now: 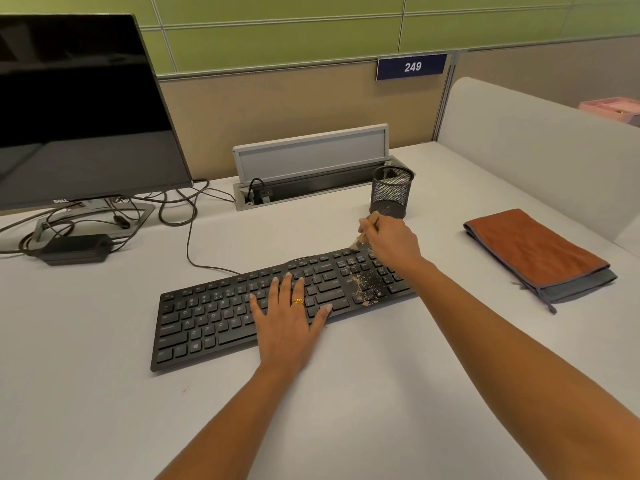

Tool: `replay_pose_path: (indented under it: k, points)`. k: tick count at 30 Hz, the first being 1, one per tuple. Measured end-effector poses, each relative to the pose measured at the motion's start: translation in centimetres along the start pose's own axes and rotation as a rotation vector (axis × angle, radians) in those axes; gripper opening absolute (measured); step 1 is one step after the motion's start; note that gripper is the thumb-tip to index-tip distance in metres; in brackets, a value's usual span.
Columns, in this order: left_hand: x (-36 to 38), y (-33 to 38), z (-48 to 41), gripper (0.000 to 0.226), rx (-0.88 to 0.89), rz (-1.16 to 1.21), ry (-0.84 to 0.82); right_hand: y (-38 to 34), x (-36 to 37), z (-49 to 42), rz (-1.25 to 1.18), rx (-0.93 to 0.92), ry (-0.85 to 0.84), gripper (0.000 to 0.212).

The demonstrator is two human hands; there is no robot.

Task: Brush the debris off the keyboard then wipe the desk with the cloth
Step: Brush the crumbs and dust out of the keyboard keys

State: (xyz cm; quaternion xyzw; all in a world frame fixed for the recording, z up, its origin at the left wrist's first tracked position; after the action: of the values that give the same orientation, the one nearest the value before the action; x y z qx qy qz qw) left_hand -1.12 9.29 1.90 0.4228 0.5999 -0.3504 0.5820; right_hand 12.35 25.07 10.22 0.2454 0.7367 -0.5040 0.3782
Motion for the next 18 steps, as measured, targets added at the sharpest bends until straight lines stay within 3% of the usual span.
replay_pose_path:
  k: [4, 7, 10, 13, 18]
  points:
    - [-0.1, 0.1, 0.0, 0.075, 0.001, 0.016, 0.016, -0.3, -0.2, -0.3, -0.049, -0.013, 0.022, 0.043]
    - [-0.1, 0.1, 0.0, 0.075, -0.007, 0.006, 0.012, -1.0, 1.4, -0.2, -0.29, -0.033, -0.098, 0.037]
    - [-0.1, 0.1, 0.1, 0.074, -0.004, 0.007, 0.013, -0.6, 2.7, 0.3, -0.329, -0.027, -0.165, 0.037]
    - [-0.1, 0.1, 0.0, 0.074, -0.002, 0.013, 0.016, 0.6, 1.4, -0.2, -0.221, 0.009, -0.077, 0.038]
    - [0.1, -0.1, 0.0, 0.079, -0.007, 0.001, 0.009, 1.4, -1.9, -0.7, 0.186, 0.025, 0.121, 0.041]
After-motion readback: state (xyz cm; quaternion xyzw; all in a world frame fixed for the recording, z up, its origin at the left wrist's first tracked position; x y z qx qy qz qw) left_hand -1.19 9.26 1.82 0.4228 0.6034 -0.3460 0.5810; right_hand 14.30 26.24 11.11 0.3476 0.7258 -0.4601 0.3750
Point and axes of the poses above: each hand's wrist, its own z-axis away from the middle knuckle, its own x-axis out of the palm, y = z × x, the point moved 8 cm from there along -z, towards the middle knuckle, and after that the axes turned 1 degree about -z, right-handed, at the moved point
